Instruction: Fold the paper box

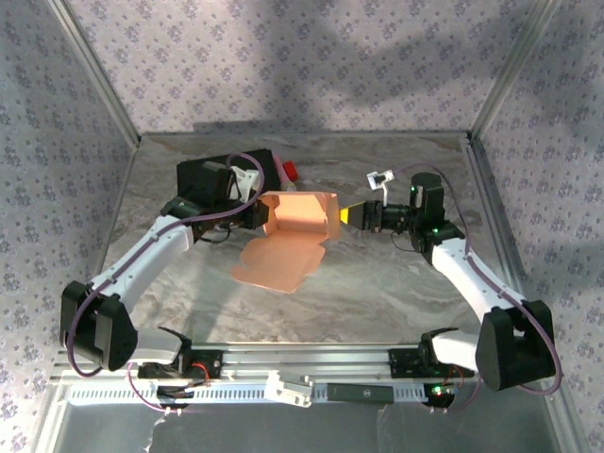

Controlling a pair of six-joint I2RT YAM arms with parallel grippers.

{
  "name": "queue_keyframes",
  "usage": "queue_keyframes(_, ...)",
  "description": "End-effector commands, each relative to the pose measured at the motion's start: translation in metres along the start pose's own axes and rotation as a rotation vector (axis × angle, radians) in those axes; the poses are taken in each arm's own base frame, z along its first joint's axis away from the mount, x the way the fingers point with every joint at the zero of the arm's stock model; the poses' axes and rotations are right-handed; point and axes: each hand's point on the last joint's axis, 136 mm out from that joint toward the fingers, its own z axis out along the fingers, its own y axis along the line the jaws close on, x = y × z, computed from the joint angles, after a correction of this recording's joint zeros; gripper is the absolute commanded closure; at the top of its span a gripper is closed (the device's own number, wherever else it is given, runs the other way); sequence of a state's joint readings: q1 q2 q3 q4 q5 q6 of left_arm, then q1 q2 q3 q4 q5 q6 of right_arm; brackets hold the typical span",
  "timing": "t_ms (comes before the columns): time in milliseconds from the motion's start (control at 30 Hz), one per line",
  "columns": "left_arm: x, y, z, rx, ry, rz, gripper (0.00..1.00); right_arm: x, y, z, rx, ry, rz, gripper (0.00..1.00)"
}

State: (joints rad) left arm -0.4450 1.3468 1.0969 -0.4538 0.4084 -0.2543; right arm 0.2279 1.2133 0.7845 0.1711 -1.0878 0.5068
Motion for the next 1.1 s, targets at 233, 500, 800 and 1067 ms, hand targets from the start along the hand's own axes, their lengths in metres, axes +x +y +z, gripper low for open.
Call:
queue_keyframes(233, -0.008, -0.005, -0.006, 0.005, -0.012, 0.023, 1.00, -0.009, 0.032, -0.006, -0.024, -0.012, -0.096, 0.63)
queue_keyframes(500, -0.010, -0.008, -0.007, 0.014, -0.017, 0.020, 1.00, -0.010, 0.023, 0.003, -0.008, 0.018, -0.085, 0.62)
queue_keyframes(800, -0.010, -0.008, -0.006, 0.009, -0.018, 0.015, 1.00, -0.007, 0.026, 0.016, 0.033, 0.054, -0.115, 0.61)
queue_keyframes(1067, -0.010, -0.011, -0.007, -0.007, -0.023, 0.017, 1.00, -0.003, 0.017, 0.024, 0.142, 0.082, -0.140, 0.59)
